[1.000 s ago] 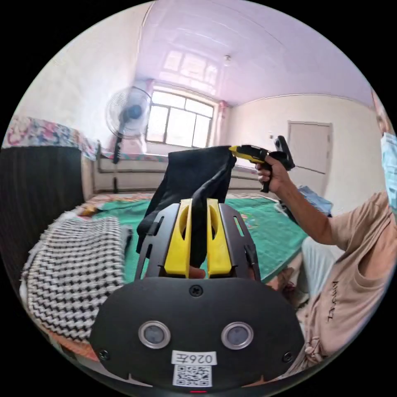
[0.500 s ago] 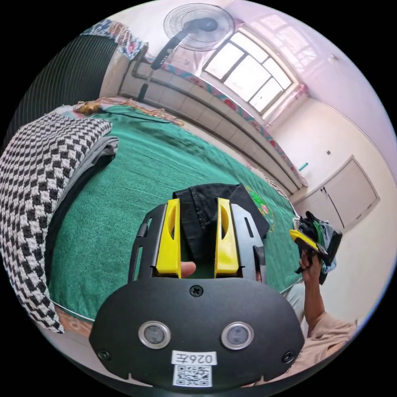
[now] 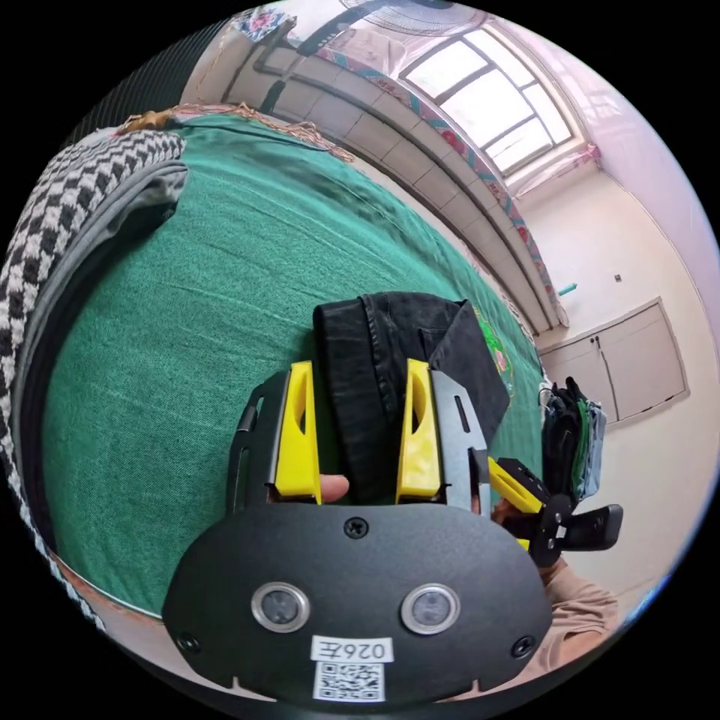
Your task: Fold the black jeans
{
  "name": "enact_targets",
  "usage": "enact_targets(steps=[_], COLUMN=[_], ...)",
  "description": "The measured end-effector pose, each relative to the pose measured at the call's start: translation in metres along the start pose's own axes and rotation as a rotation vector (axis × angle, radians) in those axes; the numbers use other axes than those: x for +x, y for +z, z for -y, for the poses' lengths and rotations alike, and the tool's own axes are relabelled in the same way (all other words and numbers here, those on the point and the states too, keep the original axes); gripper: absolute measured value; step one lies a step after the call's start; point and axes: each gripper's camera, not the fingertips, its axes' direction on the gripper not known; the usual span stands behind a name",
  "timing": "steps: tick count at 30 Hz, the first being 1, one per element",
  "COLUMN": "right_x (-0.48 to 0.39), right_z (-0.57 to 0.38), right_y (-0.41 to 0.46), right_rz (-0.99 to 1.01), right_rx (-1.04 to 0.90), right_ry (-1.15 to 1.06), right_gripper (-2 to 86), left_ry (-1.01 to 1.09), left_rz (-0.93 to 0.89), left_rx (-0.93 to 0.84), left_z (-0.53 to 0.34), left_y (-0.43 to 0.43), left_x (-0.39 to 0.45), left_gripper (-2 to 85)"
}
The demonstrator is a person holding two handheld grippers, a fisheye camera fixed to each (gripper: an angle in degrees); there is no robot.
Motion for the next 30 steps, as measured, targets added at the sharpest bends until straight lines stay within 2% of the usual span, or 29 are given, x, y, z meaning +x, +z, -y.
enact_targets(steps=[2, 4, 6, 7, 9, 11, 14, 16, 19, 21, 23, 30], right_x=[-0.005, -0.005, 0.007, 0.013, 0.042, 0.062, 0.091, 0.111, 0.149, 0.178, 0.197, 0.241], right_z=[0.004, 0.002, -0.005, -0.007, -0.011, -0.017, -0.031, -0.042, -0.067, -0.094, -0.116, -0.160], right_y=[-0.002, -0.020, -0.053, -0.064, -0.102, -0.134, -0.189, -0.221, -0.269, -0.302, -0.325, -0.418], right_rz=[-0.020, -0.034, -0.001, 0.015, 0.119, 0.168, 0.197, 0.222, 0.299, 0.359, 0.388, 0.374], right_rx=[-0.078, -0.067, -0.043, -0.023, 0.014, 0.073, 0.164, 0.221, 0.321, 0.399, 0.457, 0.673], right_ry=[-0.035, -0.035, -0.004, 0.020, 0.108, 0.173, 0.264, 0.325, 0.442, 0.542, 0.617, 0.754], right_gripper=[15.6, 11.3, 2.7, 2.2, 1.1, 0.9, 0.8, 0.8, 0.7, 0.7, 0.7, 0.6], left_ry=[0.016, 0.026, 0.032, 0.027, 0.000, -0.040, -0.057, -0.051, 0.019, 0.067, 0.069, 0.116], left_rz=[0.056, 0.127, 0.151, 0.148, 0.094, -0.029, -0.080, -0.022, 0.187, 0.210, 0.068, -0.281], left_rx=[0.009, 0.005, 0.006, 0.011, 0.030, 0.062, 0.070, 0.059, 0.016, 0.006, 0.010, 0.139], left_z=[-0.001, -0.003, -0.004, -0.006, -0.009, -0.014, -0.017, -0.017, -0.016, -0.015, -0.018, -0.021], left_y=[0.012, 0.019, 0.025, 0.027, 0.029, 0.031, 0.035, 0.040, 0.051, 0.054, 0.054, 0.023], left_x=[0.009, 0.014, 0.017, 0.016, 0.010, -0.002, -0.008, -0.004, 0.014, 0.020, 0.015, 0.001], left_gripper=[16.2, 14.7, 13.5, 13.6, 14.4, 18.2, 20.5, 19.3, 14.2, 11.2, 7.3, 5.9])
